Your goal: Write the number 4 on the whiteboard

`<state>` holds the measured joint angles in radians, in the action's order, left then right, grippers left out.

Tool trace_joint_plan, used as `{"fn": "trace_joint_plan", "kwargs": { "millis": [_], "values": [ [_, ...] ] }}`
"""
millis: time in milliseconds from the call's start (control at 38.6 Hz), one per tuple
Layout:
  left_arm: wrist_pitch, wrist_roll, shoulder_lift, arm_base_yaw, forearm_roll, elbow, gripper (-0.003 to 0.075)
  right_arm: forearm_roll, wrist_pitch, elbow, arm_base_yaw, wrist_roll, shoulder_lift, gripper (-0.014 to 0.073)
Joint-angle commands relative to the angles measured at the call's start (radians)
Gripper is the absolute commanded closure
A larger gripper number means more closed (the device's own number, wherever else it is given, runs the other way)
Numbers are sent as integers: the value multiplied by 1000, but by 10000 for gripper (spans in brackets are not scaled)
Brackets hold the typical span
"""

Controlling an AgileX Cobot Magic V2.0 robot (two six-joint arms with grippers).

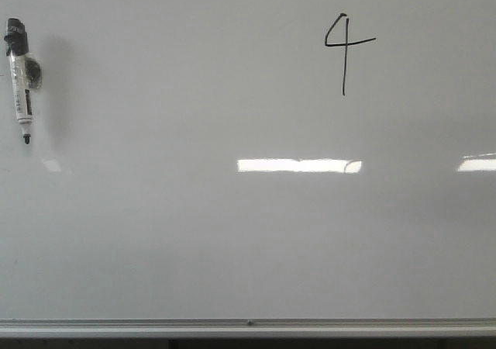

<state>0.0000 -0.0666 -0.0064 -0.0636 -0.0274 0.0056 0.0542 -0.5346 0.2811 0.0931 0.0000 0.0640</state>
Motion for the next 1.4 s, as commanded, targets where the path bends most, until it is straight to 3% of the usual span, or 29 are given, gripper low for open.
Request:
{"fn": "trace_joint_plan", "kwargs": {
  "millis": [0, 259, 1372],
  "values": [
    [-88, 4, -16, -6, -2, 5, 741, -10, 240, -95, -44, -9, -44, 662],
    [-88, 4, -16, -6, -2, 5, 741, -9, 496, -297, -63, -9, -94, 662],
    [-88, 4, -14, -6, -2, 5, 741, -9, 524, -293, -85, -9, -93, 662]
  ]
}}
